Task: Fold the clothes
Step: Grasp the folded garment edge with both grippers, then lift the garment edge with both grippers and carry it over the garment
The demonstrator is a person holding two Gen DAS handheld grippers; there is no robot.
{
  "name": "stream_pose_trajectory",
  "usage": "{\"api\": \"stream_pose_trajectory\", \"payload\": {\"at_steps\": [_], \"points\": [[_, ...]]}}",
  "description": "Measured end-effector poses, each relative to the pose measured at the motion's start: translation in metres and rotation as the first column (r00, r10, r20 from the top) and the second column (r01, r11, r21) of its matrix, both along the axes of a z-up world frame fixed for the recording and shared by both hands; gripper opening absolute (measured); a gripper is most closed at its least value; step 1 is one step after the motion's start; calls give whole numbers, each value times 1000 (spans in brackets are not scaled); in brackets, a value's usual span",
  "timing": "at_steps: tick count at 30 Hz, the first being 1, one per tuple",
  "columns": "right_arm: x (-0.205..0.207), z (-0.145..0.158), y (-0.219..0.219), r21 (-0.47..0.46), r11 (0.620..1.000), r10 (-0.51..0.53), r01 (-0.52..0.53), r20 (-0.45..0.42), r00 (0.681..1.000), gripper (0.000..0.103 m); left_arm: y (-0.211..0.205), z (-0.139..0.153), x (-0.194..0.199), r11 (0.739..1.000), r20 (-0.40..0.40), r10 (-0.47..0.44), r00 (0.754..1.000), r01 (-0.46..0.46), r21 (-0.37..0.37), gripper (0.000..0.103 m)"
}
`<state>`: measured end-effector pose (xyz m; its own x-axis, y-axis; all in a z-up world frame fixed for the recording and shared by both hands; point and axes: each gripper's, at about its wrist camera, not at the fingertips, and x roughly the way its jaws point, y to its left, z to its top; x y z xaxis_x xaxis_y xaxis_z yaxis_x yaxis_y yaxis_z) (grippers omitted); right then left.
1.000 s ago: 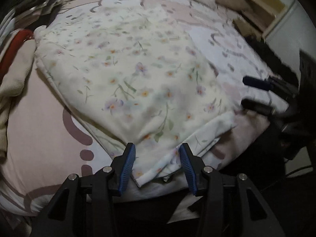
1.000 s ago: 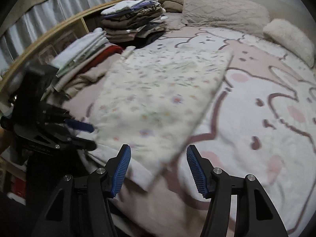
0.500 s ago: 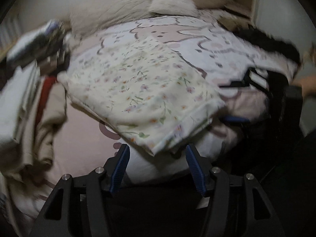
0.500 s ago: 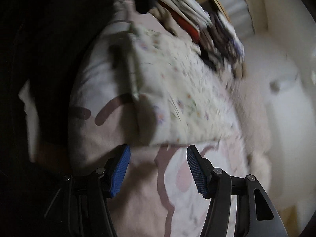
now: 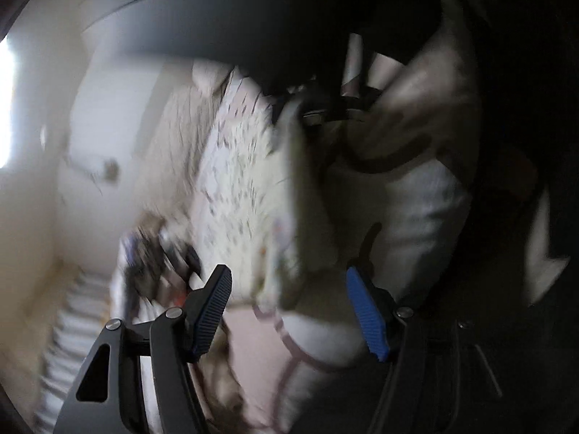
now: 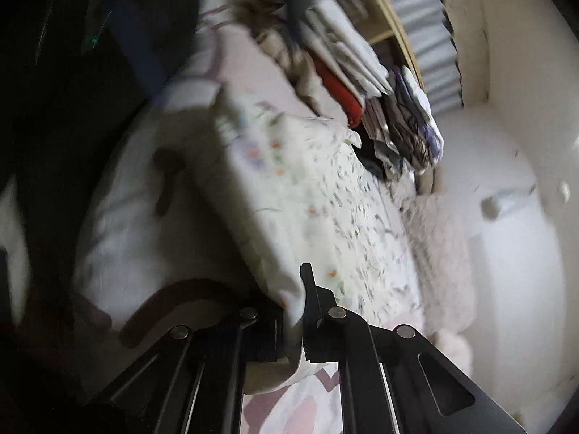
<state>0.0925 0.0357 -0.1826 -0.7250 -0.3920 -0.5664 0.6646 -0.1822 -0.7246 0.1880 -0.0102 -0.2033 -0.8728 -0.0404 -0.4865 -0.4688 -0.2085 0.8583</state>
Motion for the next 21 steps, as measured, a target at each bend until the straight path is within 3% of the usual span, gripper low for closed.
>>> {"api": "stream_pose_trajectory", "payload": {"at_steps": [3,6,9,19,20,21], "points": [[-10,15,1,-30,999,-20,22,84,996,8,5,-3,-13,1000,-52,6,999,-5,22,74],[-25,24,5,-48,997,-44,53,165,985,8,7,-1,-30,995,-60,59,996,-54,80,74],[-33,31,6,-86,994,-42,65,240,970,8,7,-4,-38,993,-79,81,994,-74,89,75],[-55,51,10,-158,983,-17,95,436,900,8,-5,-13,-70,988,-85,156,984,-155,14,75],[-57,50,11,-154,984,-17,94,438,899,8,-7,-14,-72,989,-79,150,986,-149,9,74],[-56,49,11,-146,985,-17,88,432,902,8,-9,-13,-73,990,-63,139,988,-139,5,59]]}}
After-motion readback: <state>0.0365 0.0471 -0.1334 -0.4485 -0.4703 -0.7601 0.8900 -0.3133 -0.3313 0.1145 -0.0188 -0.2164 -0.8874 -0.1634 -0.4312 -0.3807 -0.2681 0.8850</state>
